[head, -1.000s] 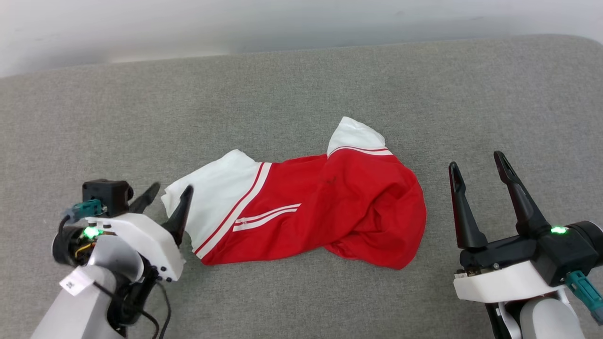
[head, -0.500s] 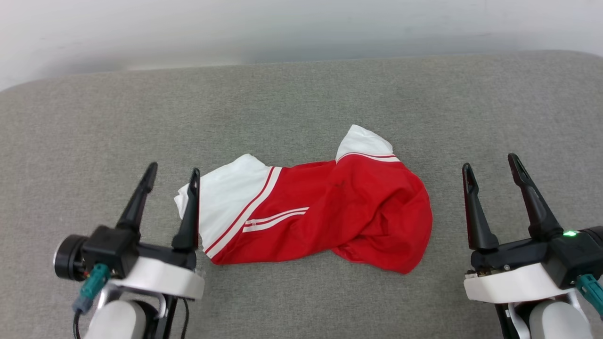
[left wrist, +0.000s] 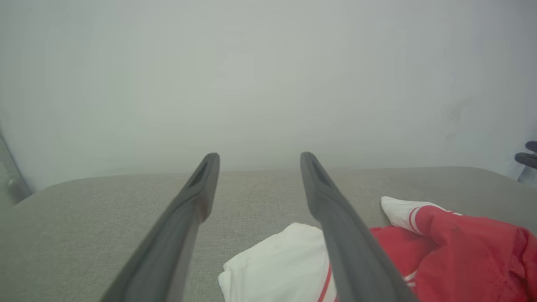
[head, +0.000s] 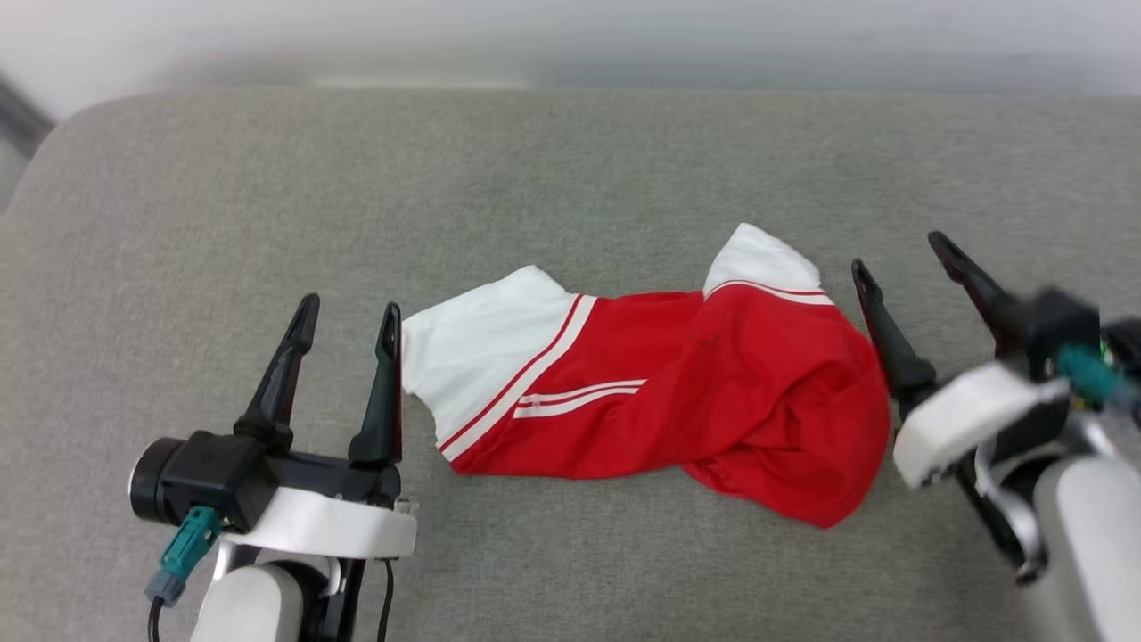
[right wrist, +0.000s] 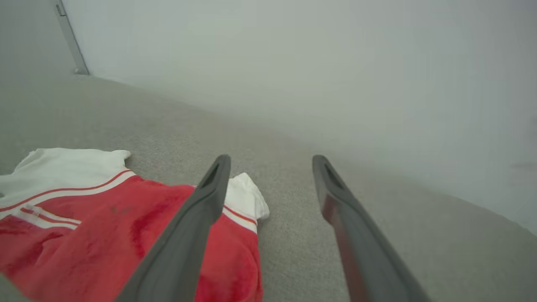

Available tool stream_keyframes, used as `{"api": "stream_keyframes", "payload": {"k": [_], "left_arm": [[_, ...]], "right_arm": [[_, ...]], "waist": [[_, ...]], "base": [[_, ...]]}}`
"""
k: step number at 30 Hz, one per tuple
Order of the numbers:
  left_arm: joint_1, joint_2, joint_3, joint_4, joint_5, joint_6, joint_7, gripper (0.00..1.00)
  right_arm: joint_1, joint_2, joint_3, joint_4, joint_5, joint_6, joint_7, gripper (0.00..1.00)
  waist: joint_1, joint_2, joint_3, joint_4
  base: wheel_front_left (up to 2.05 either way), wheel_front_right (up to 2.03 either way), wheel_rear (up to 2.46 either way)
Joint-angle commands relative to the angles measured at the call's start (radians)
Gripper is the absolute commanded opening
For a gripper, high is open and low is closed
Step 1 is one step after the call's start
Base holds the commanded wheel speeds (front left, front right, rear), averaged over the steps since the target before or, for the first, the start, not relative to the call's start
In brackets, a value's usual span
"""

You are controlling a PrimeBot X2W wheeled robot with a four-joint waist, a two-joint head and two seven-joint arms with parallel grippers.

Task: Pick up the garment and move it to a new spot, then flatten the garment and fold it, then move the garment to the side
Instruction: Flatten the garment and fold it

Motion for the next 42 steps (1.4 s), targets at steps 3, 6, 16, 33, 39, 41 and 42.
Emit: {"api": "stream_keyframes", "payload": {"k": [3, 6, 16, 33, 39, 41, 42], "left_arm": [[-0.028, -0.035, 0.025, -0.004, 0.012, -0.026, -0.002, 1.00], [-0.044, -0.053, 0.033, -0.007, 0.023, -0.041, -0.002, 1.00], [-0.097, -0.096, 0.013, -0.036, 0.040, -0.071, -0.003, 1.00], [-0.115, -0.113, -0.034, -0.062, 0.020, -0.078, -0.003, 1.00], [-0.114, -0.113, -0.027, -0.056, 0.020, -0.078, -0.003, 1.00], [-0.109, -0.113, -0.011, -0.042, 0.035, -0.079, -0.003, 1.00], [-0.108, -0.113, -0.008, -0.040, 0.038, -0.079, -0.003, 1.00]], "right_arm": [[-0.135, -0.104, 0.086, 0.009, 0.149, 0.000, 0.274, 1.00], [-0.241, -0.162, 0.148, 0.020, 0.273, 0.000, 0.522, 1.00], [-0.518, -0.235, 0.203, 0.167, 0.423, 0.000, 1.070, 1.00], [-0.507, -0.312, 0.354, 0.415, 0.381, 0.000, 1.151, 1.00], [-0.441, -0.329, 0.409, 0.440, 0.423, 0.001, 1.151, 0.00], [-0.502, -0.336, 0.372, 0.417, 0.436, -0.001, 1.010, 0.00], [-0.512, -0.333, 0.363, 0.411, 0.439, -0.001, 0.977, 0.00]], "waist": [[0.0001, 0.0000, 0.054, 0.047], [0.0001, 0.0000, 0.081, 0.072], [0.0001, 0.0000, 0.178, 0.185], [0.0001, 0.0000, 0.249, 0.306], [0.0001, 0.0000, 0.238, 0.296], [0.0001, 0.0000, 0.204, 0.259], [0.0001, 0.0000, 0.194, 0.250]], "base": [[0.00, 0.00, 0.00], [0.00, 0.00, 0.00], [0.00, 0.00, 0.00], [0.00, 0.00, 0.00], [0.00, 0.00, 0.00], [0.00, 0.00, 0.00], [0.00, 0.00, 0.00]]}}
